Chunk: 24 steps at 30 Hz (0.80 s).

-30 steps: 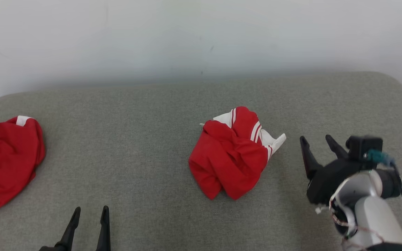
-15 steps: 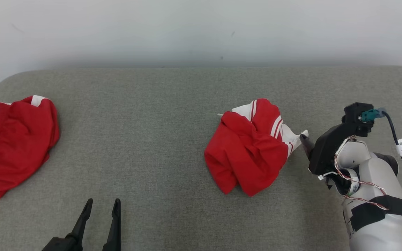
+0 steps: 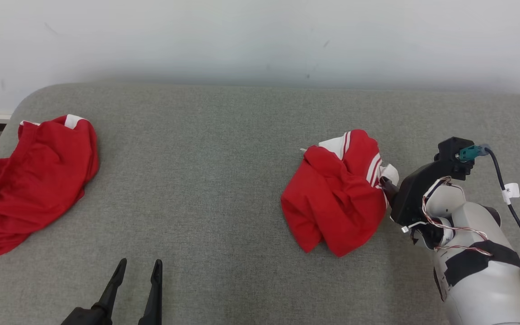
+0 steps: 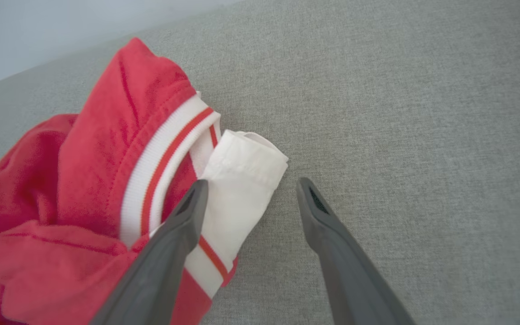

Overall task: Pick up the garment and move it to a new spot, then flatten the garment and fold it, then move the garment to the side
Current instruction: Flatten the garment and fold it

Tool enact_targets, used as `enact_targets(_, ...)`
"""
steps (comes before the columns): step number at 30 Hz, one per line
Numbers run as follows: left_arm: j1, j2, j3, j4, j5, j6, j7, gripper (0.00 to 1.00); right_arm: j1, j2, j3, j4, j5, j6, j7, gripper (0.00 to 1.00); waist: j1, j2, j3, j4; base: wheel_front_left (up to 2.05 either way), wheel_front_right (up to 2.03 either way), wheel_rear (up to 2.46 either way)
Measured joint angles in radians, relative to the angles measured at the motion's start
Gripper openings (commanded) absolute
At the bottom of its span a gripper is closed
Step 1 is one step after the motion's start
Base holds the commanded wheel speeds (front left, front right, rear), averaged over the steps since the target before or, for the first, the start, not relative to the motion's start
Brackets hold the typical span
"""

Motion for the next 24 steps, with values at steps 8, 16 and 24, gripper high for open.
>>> enact_targets(8, 0.001, 0.004, -0.002, 0.000, -0.002, 0.000, 0.000, 1.00, -0.074, 0.000, 0.004, 0.105, 0.040, 0.000, -0.098, 1.00, 0.0000, 0.0000, 0.004, 0.013, 0.00, 0.00, 0.00)
enact_targets(16, 0.001, 0.000, -0.009, 0.002, -0.002, 0.000, 0.000, 1.00, -0.094, 0.000, -0.130, 0.223, -0.143, 0.000, -0.137, 1.00, 0.0000, 0.0000, 0.004, 0.023, 0.00, 0.00, 0.00)
enact_targets(24, 0.001, -0.001, 0.000, -0.003, -0.005, 0.000, 0.000, 1.00, -0.096, -0.001, -0.323, 0.214, -0.285, 0.000, -0.147, 1.00, -0.0001, 0.0000, 0.010, 0.023, 0.00, 0.00, 0.00)
